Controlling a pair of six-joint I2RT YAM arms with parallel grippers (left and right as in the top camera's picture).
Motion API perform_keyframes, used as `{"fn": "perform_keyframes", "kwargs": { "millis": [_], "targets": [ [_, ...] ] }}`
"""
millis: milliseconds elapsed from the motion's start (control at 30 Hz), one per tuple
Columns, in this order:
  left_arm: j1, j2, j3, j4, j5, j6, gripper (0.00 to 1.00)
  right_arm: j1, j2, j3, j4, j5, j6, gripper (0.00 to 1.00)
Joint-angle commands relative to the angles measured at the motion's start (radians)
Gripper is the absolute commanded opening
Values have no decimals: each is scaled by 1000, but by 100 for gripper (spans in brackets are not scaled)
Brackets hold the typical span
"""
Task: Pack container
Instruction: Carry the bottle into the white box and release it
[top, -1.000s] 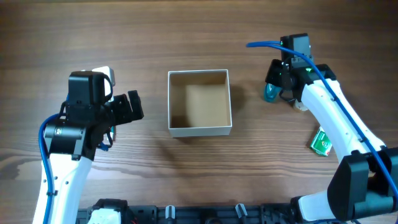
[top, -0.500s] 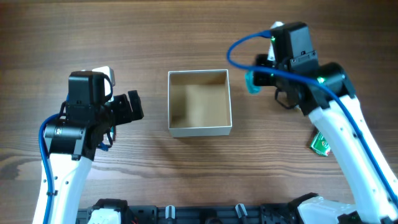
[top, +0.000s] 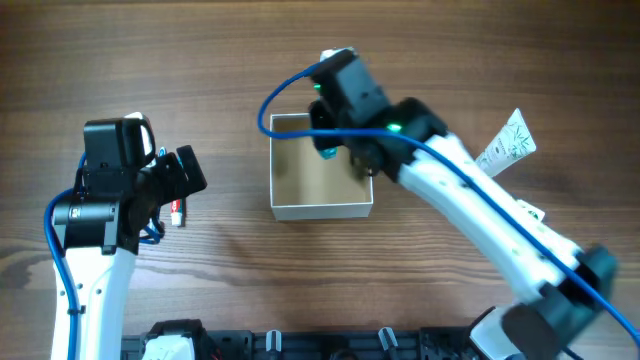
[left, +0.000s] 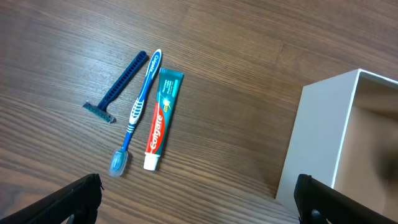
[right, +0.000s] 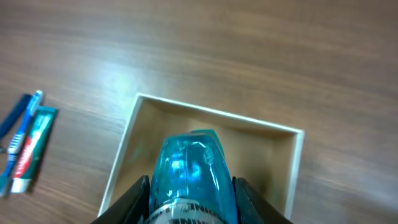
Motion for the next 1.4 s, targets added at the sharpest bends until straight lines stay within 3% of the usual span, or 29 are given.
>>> {"fn": "perform_keyframes", "kwargs": {
  "millis": [0, 167, 667, 700, 733, 767, 833, 933, 1167, 1367],
  "targets": [
    [7, 1, 24, -1, -26, -16, 100, 26, 59, 25, 59, 48, 69, 4],
    [7, 1, 24, -1, -26, -16, 100, 37, 146, 25, 79, 74, 185, 4],
    [7, 1, 24, 0, -25, -16, 100, 48, 237, 25, 151, 39, 184, 4],
    [7, 1, 24, -1, -25, -16, 100, 48, 237, 25, 153, 38, 179, 8],
    [7, 1, 24, 0, -25, -16, 100, 48, 237, 25, 154, 35, 179, 22],
    [7, 1, 24, -1, -25, -16, 100, 48, 237, 25, 158, 27, 178, 45],
    [7, 1, 24, -1, -25, -16, 100, 48, 237, 25, 161, 19, 163, 64],
    [7, 1, 24, -1, -25, -16, 100, 48, 235, 25, 143, 17, 155, 78],
    [7, 1, 24, 0, -26, -16, 100, 47, 127, 25, 50, 113, 157, 84],
    [7, 1, 24, 0, -26, -16, 100, -69, -176, 25, -74, 253, 153, 95]
  ]
}}
